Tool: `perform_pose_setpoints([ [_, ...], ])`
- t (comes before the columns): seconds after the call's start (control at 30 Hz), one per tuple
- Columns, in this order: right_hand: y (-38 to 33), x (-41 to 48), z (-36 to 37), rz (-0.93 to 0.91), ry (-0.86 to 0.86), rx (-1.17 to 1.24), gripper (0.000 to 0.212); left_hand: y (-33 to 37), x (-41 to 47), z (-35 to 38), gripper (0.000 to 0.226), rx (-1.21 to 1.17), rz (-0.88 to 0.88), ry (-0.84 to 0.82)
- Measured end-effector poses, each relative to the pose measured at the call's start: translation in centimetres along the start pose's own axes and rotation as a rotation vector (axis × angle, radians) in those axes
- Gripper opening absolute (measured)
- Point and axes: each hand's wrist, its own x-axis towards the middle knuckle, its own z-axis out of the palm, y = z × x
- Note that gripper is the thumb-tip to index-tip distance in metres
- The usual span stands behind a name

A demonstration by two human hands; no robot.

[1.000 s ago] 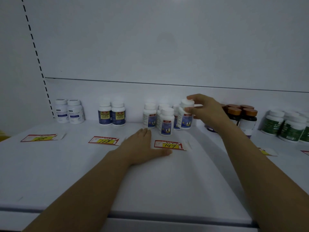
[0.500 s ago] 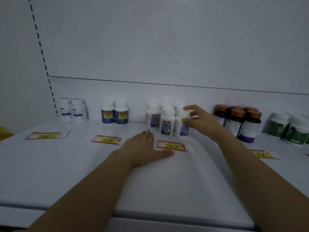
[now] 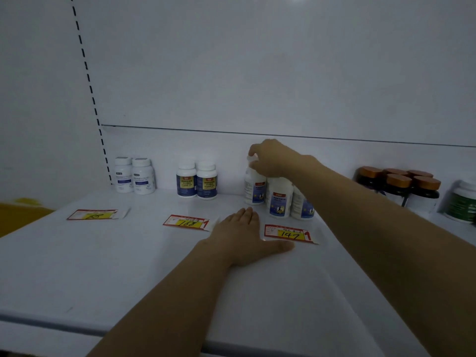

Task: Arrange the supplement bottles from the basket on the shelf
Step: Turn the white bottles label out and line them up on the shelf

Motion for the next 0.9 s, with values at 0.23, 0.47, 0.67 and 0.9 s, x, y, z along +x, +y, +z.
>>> perform_pose_setpoints([
  [0.23, -0.9, 3.0, 3.1, 0.061, -0.137, -0.195, 0.041, -0.3, 0.1, 0.1, 0.109, -0.039, 0.013, 0.044],
  [0.47, -0.9, 1.2, 0.5, -0.049, 0.078, 0.100, 0.035, -0.4, 0.0, -0.1, 0.094, -0.144, -0.009, 0.139],
  [0.67, -0.4, -3.7, -5.2, -0.100, 0.216, 0.345, 0.040, -0.3, 0.4, -0.9, 0.082, -0.449, -0.098, 0.340],
  [0.9, 1.4, -8.2, -4.6, 0.040, 0.283, 0.518, 0.042, 0.4, 0.6, -1.5, 0.056, -0.749, 0.029, 0.431],
])
